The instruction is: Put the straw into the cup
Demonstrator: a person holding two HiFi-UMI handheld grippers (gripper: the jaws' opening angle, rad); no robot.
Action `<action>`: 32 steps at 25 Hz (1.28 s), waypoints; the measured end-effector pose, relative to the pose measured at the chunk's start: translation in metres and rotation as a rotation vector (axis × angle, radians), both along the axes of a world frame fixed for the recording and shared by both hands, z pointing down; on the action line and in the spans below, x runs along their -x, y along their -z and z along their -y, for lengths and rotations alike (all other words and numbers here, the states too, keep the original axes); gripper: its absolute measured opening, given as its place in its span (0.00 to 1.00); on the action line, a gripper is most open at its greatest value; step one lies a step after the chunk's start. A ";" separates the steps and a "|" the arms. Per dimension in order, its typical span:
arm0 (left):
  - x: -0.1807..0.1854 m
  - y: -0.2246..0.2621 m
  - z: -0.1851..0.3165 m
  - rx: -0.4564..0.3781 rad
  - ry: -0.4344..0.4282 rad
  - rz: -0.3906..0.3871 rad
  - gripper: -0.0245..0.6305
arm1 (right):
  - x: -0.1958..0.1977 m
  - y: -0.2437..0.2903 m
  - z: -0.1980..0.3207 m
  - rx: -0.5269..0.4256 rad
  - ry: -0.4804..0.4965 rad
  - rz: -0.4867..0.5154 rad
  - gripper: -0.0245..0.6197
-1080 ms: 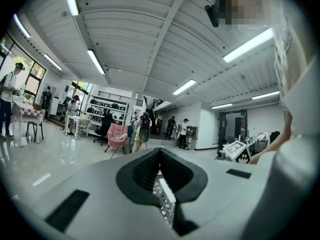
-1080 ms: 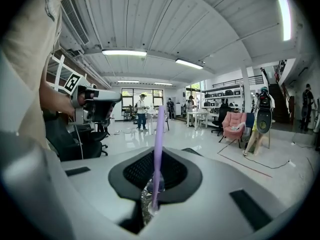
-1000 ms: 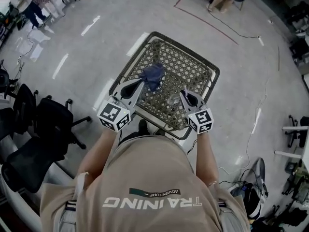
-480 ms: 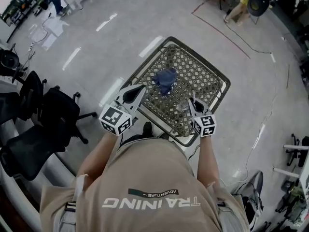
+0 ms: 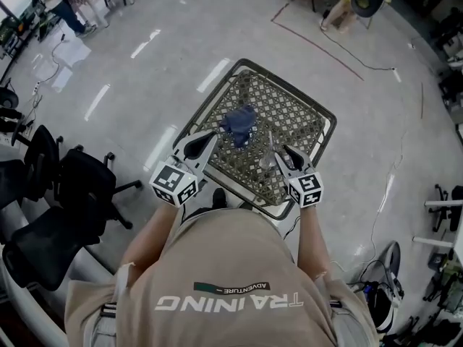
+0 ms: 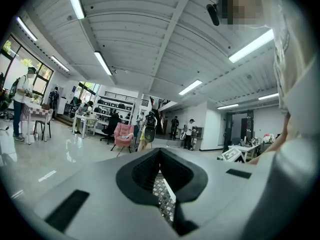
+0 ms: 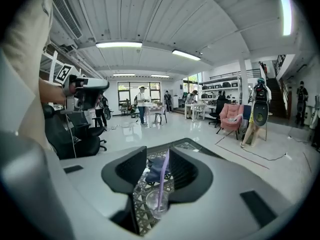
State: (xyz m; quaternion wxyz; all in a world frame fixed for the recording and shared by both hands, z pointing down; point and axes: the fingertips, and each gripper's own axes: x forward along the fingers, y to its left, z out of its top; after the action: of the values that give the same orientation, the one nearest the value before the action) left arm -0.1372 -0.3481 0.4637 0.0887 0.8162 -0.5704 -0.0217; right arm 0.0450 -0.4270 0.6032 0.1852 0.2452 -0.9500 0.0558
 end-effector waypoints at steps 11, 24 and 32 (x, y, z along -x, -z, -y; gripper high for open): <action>-0.028 0.003 0.034 -0.036 -0.116 -0.038 0.06 | -0.029 0.076 -0.007 -0.088 -0.109 0.113 0.18; -0.068 0.061 0.065 -0.112 -0.188 -0.035 0.06 | -0.045 0.190 0.004 -0.241 -0.169 0.167 0.06; -0.064 0.077 0.069 -0.102 -0.175 0.042 0.06 | -0.025 0.209 0.003 -0.219 -0.159 0.199 0.06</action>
State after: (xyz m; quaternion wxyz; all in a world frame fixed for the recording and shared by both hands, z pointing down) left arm -0.0734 -0.4167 0.3871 0.0367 0.8667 -0.4969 -0.0257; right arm 0.0700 -0.4302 0.3946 0.0572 0.3316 -0.9416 -0.0097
